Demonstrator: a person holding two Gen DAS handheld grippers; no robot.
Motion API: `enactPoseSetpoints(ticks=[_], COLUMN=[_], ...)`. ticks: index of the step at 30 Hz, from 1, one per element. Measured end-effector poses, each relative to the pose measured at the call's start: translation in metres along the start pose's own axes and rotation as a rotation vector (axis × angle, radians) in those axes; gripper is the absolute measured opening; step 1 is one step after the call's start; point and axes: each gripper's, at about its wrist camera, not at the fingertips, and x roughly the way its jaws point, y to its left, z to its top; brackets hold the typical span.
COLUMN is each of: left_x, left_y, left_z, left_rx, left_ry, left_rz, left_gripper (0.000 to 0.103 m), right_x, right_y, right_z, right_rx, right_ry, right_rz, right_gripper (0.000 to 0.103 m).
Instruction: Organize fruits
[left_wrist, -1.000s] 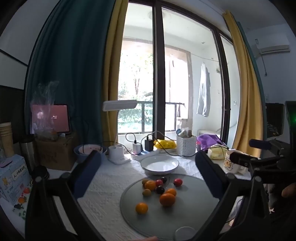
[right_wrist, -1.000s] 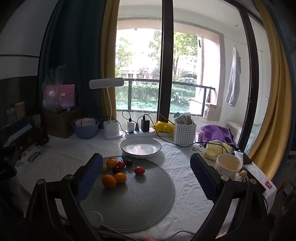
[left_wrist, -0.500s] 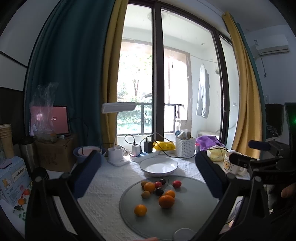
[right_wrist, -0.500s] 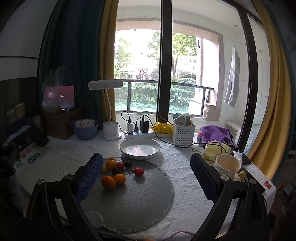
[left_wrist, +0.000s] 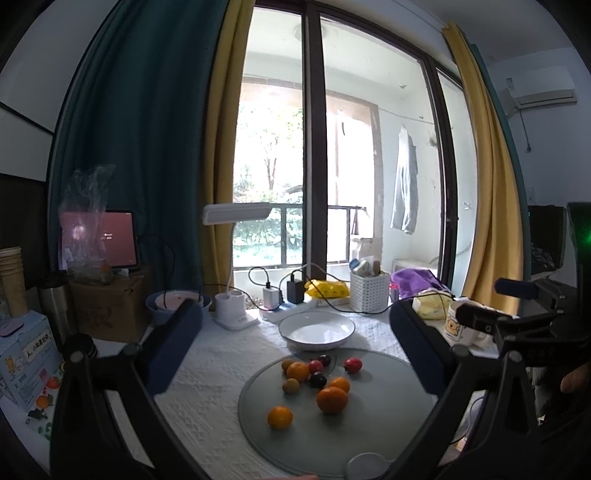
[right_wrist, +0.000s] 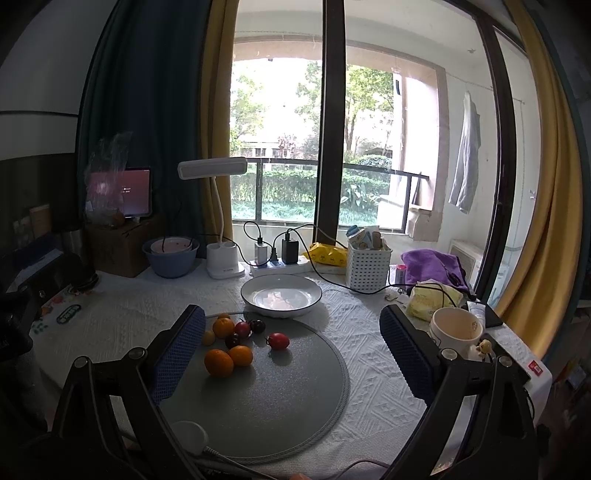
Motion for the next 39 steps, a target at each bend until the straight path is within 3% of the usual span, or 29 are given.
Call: enactPoseSetpoints(ticks=[39], left_x=[-0.0027], left_y=[0.0], left_z=[-0.0008], left_rx=[0.005], left_ry=[-0.012], left_rz=[0.002], left_gripper=[0.102], right_x=[-0.002], right_y=[-0.0006], right_z=[0.0007], right_rx=[-0.001], right_ry=[-0.003], right_rz=[-0.004], right_gripper=[0.097])
